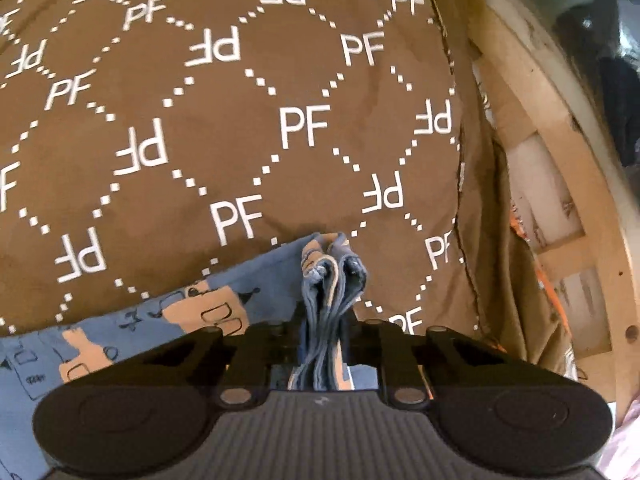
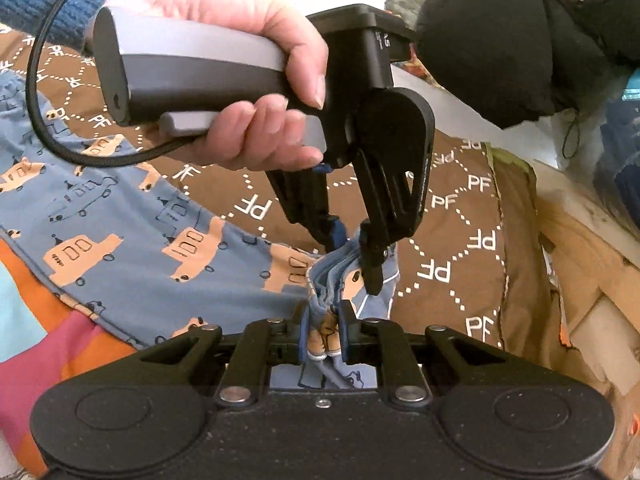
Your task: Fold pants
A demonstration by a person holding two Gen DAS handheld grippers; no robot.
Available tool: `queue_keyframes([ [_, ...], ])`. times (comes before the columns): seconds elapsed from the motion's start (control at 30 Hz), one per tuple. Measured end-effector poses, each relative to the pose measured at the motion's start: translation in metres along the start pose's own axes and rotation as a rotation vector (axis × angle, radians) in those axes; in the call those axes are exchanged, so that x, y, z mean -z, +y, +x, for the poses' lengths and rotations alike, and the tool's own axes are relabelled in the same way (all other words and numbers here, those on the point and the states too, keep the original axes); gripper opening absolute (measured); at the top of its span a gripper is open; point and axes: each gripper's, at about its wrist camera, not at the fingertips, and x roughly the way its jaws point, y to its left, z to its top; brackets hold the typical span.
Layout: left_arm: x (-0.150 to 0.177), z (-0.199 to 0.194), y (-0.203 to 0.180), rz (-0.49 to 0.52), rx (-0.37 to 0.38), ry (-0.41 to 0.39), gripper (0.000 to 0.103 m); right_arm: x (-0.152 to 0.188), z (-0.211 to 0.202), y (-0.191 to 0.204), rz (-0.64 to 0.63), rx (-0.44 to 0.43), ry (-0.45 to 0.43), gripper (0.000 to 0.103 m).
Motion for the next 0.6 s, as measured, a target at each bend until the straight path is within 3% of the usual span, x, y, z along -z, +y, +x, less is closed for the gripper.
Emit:
queue_keyframes([
  [0.23,0.016,-0.037,0.022,-0.049,0.008,-0.051,0.015,-0.008,-0.020,0.024,-0.115,-0.036,-0.101,0.016],
  [0.37,0.035,-0.058,0.049,-0.106,0.002,-0.077,0.015,-0.011,-0.031,0.053,-0.249,-0.072,-0.149,0.016],
  [0.6,0.075,-0.072,0.095,-0.160,-0.033,-0.105,0.015,-0.019,-0.035,0.090,-0.328,-0.190,-0.149,0.015],
])
